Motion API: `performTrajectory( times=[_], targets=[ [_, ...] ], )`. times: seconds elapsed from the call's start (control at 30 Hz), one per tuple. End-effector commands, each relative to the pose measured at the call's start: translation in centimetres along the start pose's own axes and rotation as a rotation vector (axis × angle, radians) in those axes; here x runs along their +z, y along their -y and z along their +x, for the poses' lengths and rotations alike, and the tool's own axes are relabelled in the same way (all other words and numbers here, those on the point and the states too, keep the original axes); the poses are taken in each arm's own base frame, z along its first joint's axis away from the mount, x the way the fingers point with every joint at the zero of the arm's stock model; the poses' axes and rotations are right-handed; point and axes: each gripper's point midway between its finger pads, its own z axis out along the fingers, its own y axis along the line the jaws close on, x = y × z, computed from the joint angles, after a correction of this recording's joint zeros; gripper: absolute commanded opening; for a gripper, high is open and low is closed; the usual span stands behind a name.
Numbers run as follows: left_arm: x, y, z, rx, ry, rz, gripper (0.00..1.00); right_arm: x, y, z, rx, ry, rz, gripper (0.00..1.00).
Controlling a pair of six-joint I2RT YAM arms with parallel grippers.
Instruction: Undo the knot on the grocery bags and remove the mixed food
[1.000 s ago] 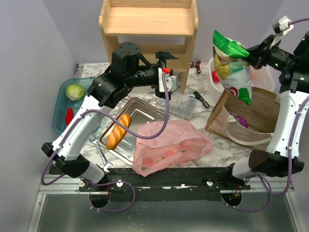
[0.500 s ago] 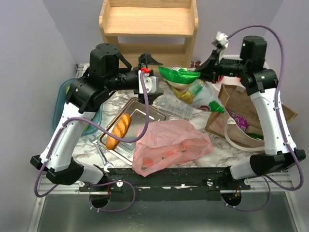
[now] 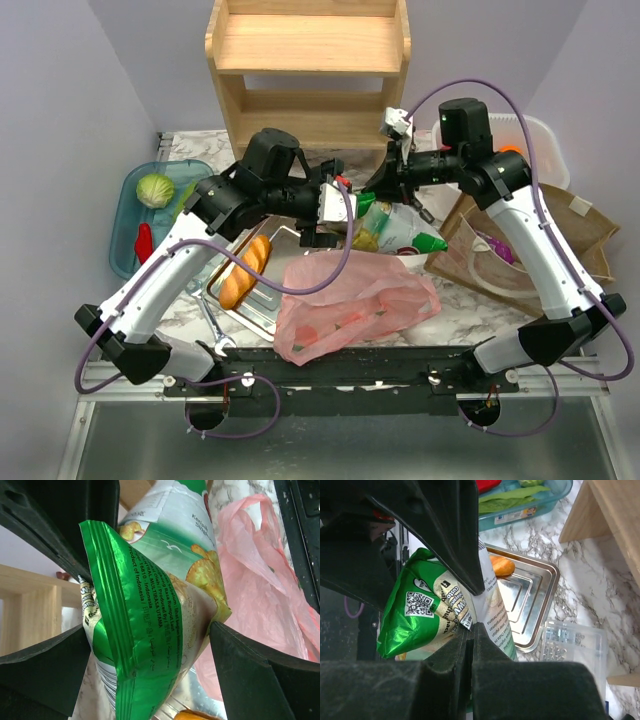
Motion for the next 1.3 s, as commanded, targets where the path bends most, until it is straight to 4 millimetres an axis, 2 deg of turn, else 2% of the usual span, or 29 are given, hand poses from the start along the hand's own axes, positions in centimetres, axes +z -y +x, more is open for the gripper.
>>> performTrajectory(
  times=[0.0, 0.07, 0.13, 0.17, 0.23, 0.33, 0.4, 0.47, 0.57, 0.63, 0.73, 0.83, 0.93, 1.0, 1.07, 1.17, 1.27],
  targets=[
    [1.1, 0.0, 1.9, -0.039, -0.039, -0.050, 0.99, 0.6, -1.5, 0.2, -0.049, -0.021, -0.016, 0.01],
    [1.2, 0.5, 1.8, -0.034, -0.015, -0.040, 0.97, 0.9, -2.0, 0.6, -0.048, -0.030, -0.024, 0.01],
    [1.1, 1.4, 1.3, -0.028, 0.011, 0.001, 0.87, 1.0, -1.8, 0.9, -0.037, -0.035, -0.019, 0.01],
    [1.1, 1.8, 1.1, -0.030, 0.020, 0.022, 0.77, 1.0, -1.7, 0.9, -0.038, -0.037, -0.013, 0.01],
    [0.9, 2.3, 1.1, -0.061, 0.018, 0.053, 0.49, 0.8, -1.6, 0.9, -0.049, -0.048, -0.005, 0.01],
    [0.5, 2.2, 1.7, -0.155, 0.011, 0.055, 0.18, 0.6, -1.6, 1.2, -0.056, -0.069, 0.000, 0.02],
    [0.2, 1.9, 2.2, -0.230, 0.010, 0.038, 0.02, 0.5, -1.2, 1.4, -0.050, -0.081, 0.027, 0.11],
    [-0.2, 1.4, 2.4, -0.325, 0.022, 0.020, 0.00, 0.3, 0.1, 1.1, -0.039, -0.084, 0.106, 0.30],
    [-0.8, 0.7, 3.0, -0.494, 0.052, -0.012, 0.00, -0.6, 3.0, 0.4, -0.028, -0.097, 0.261, 0.70],
    [-1.6, 0.3, 3.2, -0.619, 0.096, -0.041, 0.00, -1.6, 4.5, 0.0, -0.027, -0.101, 0.336, 0.80],
    [-3.7, -1.0, 4.0, -0.821, 0.198, -0.151, 0.00, -3.0, 6.2, -0.9, -0.051, -0.091, 0.426, 0.86],
    [-6.8, -3.9, 4.6, -1.024, 0.344, -0.349, 0.00, -3.7, 6.9, -1.2, -0.065, -0.096, 0.471, 0.87],
    [-9.9, -6.7, 7.6, -1.240, 0.366, -0.674, 0.00, -3.8, 7.2, -0.9, -0.061, -0.107, 0.486, 0.87],
    [-12.2, -7.2, 8.9, -1.307, 0.388, -0.815, 0.00, -3.6, 7.3, -0.4, -0.049, -0.117, 0.487, 0.87],
    [-13.2, -7.0, 9.2, -1.348, 0.420, -0.833, 0.00, -3.5, 7.5, -0.1, -0.032, -0.124, 0.488, 0.88],
    [-13.1, -6.4, 9.1, -1.382, 0.486, -0.790, 0.00, -3.2, 7.6, 0.4, -0.020, -0.134, 0.483, 0.88],
    [-13.0, -6.4, 9.1, -1.508, 0.600, -0.725, 0.00, -3.0, 7.8, 0.8, -0.015, -0.144, 0.480, 0.88]
  ],
)
